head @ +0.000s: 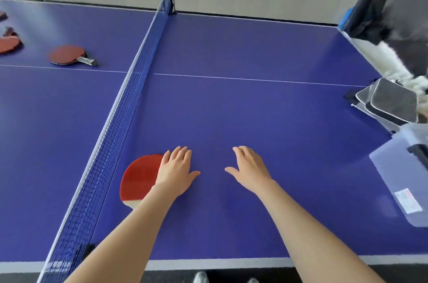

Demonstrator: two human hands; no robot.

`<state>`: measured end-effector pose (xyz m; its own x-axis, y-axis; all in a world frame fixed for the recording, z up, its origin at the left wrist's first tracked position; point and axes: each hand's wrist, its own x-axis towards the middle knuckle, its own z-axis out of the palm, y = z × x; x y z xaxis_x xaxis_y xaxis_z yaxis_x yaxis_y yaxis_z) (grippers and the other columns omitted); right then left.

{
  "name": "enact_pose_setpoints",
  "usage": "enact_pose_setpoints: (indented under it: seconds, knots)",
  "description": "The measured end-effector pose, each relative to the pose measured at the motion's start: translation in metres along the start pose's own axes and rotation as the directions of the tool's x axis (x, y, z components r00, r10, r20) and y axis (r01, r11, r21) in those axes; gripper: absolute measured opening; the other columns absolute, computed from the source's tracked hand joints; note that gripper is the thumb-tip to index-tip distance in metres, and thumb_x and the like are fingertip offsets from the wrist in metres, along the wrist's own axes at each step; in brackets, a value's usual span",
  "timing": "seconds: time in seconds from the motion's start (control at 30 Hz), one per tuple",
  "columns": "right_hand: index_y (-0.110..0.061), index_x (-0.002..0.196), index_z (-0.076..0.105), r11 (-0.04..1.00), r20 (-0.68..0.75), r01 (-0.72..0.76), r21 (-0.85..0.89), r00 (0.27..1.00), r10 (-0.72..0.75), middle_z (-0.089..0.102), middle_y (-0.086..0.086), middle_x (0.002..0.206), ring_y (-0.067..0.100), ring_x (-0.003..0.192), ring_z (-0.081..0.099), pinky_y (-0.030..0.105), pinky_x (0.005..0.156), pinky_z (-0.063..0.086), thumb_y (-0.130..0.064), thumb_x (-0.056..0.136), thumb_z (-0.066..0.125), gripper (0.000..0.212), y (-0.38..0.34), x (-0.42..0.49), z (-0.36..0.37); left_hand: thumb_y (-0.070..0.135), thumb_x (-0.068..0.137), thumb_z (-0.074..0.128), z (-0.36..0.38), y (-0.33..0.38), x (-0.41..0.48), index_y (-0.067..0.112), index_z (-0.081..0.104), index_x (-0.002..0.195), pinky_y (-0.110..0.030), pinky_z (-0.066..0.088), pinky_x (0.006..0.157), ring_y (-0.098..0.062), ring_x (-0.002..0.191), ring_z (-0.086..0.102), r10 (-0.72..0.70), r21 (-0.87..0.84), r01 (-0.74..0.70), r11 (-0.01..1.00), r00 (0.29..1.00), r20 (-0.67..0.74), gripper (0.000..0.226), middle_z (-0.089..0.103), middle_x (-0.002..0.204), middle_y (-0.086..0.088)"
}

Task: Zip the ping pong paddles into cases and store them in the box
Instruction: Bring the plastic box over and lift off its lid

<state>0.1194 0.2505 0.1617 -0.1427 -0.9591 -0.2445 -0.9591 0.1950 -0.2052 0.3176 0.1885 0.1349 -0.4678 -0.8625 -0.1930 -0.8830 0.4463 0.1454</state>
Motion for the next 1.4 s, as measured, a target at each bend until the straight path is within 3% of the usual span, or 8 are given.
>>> enact_pose_setpoints:
  seconds: [0.2,0.4,0.73,0.93,1.1,1.4]
  knots:
    - [-0.009,0.148,0.024,0.992,-0.084,-0.127,-0.015,0.989,0.125,0.031,0.01,0.152,0.026,0.139,0.031,0.035,0.112,0.031,-0.044,0.095,0.051,0.069,0.067,-0.033,-0.043,0.049,0.098,0.041,-0.042,0.074,0.04,0.013,0.024,0.148,-0.039,0.009,0.12,-0.019,0.147,0.014,0.153,0.132,-0.154,0.979,0.988,0.015,0.064,0.025,0.155,-0.001]
    - [-0.009,0.149,0.021,0.977,-0.116,-0.215,0.014,0.97,0.215,0.03,0.009,0.152,0.025,0.139,0.031,0.036,0.112,0.032,-0.046,0.095,0.05,0.071,0.13,-0.072,-0.073,0.047,0.097,0.045,-0.068,0.16,0.048,0.014,0.023,0.149,-0.036,0.024,0.113,-0.021,0.14,0.029,0.272,0.146,-0.272,0.951,0.962,0.017,0.065,0.029,0.152,-0.002]
    - [-0.01,0.148,0.023,0.951,-0.231,-0.309,0.024,0.924,0.306,0.036,0.009,0.148,0.027,0.134,0.037,0.037,0.107,0.034,-0.048,0.094,0.051,0.071,0.266,-0.188,-0.117,0.046,0.097,0.045,-0.102,0.347,0.017,0.014,0.032,0.144,-0.035,0.029,0.109,-0.022,0.135,0.036,0.42,0.153,-0.408,0.9,0.906,-0.052,0.058,0.039,0.147,-0.001]
    - [-0.008,0.138,0.035,0.919,-0.283,-0.394,0.007,0.881,0.38,0.047,0.011,0.136,0.029,0.125,0.045,0.038,0.099,0.038,-0.049,0.092,0.052,0.064,0.351,-0.259,-0.139,0.05,0.097,0.044,-0.1,0.466,-0.011,0.014,0.034,0.144,-0.036,0.026,0.111,-0.022,0.136,0.035,0.499,0.162,-0.483,0.86,0.864,-0.072,0.06,0.041,0.146,-0.002]
    - [-0.009,0.14,0.034,0.894,-0.296,-0.447,0.014,0.852,0.431,0.043,0.011,0.14,0.029,0.129,0.04,0.039,0.102,0.037,-0.049,0.094,0.048,0.063,0.413,-0.295,-0.158,0.051,0.097,0.041,-0.096,0.541,-0.02,0.014,0.033,0.145,-0.037,0.024,0.113,-0.023,0.138,0.033,0.552,0.176,-0.536,0.826,0.832,-0.058,0.061,0.038,0.148,-0.003]
    - [-0.011,0.145,0.029,0.872,-0.306,-0.489,-0.033,0.835,0.456,0.041,0.008,0.142,0.027,0.129,0.041,0.037,0.099,0.04,-0.05,0.095,0.046,0.066,0.524,-0.281,-0.189,0.052,0.096,0.042,-0.073,0.635,0.041,0.013,0.034,0.144,-0.038,0.029,0.11,-0.023,0.135,0.037,0.579,0.151,-0.567,0.81,0.814,-0.044,0.062,0.039,0.146,-0.003]
